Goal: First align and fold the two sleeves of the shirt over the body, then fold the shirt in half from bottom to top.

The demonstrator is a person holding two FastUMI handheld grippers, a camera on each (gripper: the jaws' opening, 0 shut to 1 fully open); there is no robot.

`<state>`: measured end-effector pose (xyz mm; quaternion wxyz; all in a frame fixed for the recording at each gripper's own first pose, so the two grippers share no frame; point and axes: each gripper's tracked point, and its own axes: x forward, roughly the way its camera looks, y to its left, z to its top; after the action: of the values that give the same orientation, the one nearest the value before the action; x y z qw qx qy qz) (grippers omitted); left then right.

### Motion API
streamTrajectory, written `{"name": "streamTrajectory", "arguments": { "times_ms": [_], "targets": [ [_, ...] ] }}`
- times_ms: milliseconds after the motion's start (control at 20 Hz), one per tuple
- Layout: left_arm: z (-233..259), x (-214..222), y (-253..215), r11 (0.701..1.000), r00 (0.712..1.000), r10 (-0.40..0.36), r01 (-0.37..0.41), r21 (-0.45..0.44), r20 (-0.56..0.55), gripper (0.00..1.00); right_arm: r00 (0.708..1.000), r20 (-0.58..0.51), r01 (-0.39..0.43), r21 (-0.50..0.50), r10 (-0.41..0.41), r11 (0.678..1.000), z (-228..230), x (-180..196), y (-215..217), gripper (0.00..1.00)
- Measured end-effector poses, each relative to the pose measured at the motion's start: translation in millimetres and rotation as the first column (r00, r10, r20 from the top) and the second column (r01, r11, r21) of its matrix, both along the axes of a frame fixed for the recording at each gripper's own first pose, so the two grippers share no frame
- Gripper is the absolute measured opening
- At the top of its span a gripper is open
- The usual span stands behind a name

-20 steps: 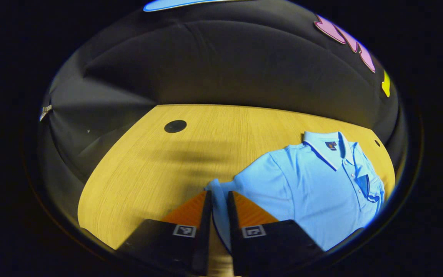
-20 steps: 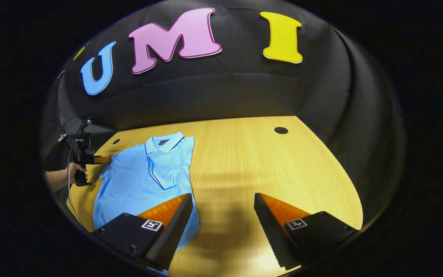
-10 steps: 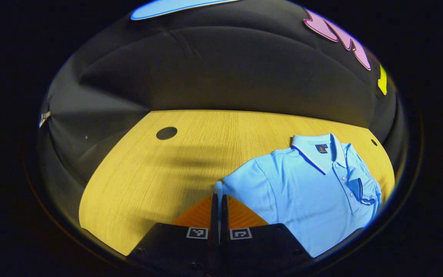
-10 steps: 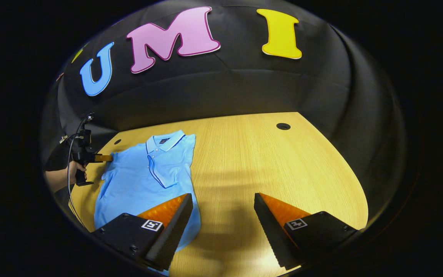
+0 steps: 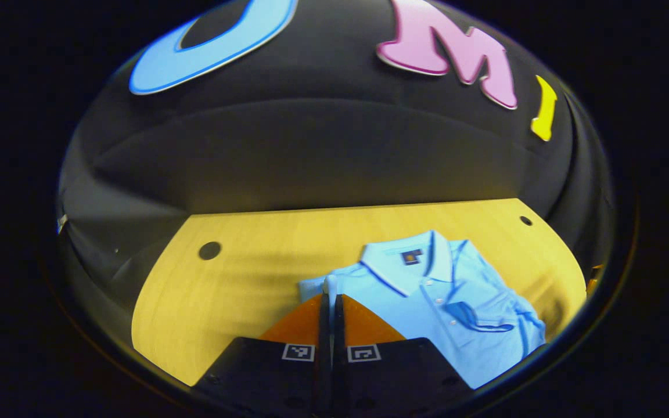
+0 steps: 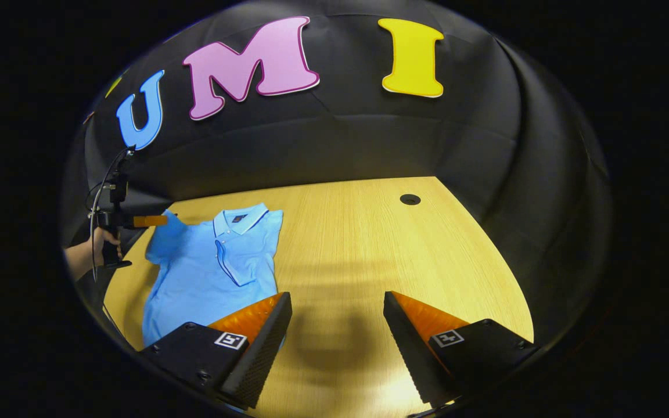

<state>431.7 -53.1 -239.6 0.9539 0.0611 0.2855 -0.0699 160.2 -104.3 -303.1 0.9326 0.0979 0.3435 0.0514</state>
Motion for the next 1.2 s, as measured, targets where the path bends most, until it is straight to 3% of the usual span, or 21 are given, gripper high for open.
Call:
{"name": "streamTrajectory", "arguments": {
  "times_ms": [150, 350, 400, 450, 550, 700, 750, 950, 1200],
  "targets": [
    [-3, -6, -59, 0.997, 0.997, -0.068, 0.067, -0.029, -0.02, 0.06, 0.999, 0.006, -0.035, -0.019, 0.035, 0.999, 6, -5, 1, 0.98],
    [-17, -17, -111, 0.991, 0.994, -0.091, 0.084, -0.103, -0.067, 0.11, 0.998, 0.011, -0.055, -0.02, 0.055, 0.998, 15, -13, 4, 0.98],
    [-18, -22, -124, 0.987, 0.992, -0.102, 0.092, -0.133, -0.072, 0.24, 0.999, 0.01, -0.052, -0.013, 0.052, 0.999, 15, -16, 5, 0.98],
    [-20, -25, -132, 0.984, 0.99, -0.111, 0.098, -0.151, -0.083, 0.16, 0.999, 0.01, -0.048, -0.012, 0.048, 0.999, 17, -19, 5, 0.98],
    [-24, -40, -149, 0.974, 0.983, -0.149, 0.127, -0.189, -0.109, 0.31, 0.999, 0.009, -0.04, -0.007, 0.04, 0.999, 18, -26, 5, 0.98],
    [-9, -70, -148, 0.973, 0.987, -0.133, 0.112, -0.203, -0.092, 0.85, 0.999, -0.003, -0.036, 0.003, 0.036, 0.999, 19, -41, 12, 0.98],
    [-9, -80, -145, 0.978, 0.99, -0.123, 0.107, -0.181, -0.076, 0.98, 0.999, -0.011, -0.039, 0.01, 0.039, 0.999, 19, -48, 17, 0.98],
    [13, -141, -121, 0.988, 0.991, -0.127, 0.123, -0.091, -0.037, 0.98, 0.997, -0.035, -0.067, 0.043, 0.068, 0.997, 25, -81, 43, 0.98],
    [45, -233, -89, 0.988, 0.995, -0.099, 0.098, -0.118, -0.002, 0.97, 0.986, -0.108, -0.123, 0.059, 0.129, 0.991, 19, -130, 74, 0.98]
  ]
}}
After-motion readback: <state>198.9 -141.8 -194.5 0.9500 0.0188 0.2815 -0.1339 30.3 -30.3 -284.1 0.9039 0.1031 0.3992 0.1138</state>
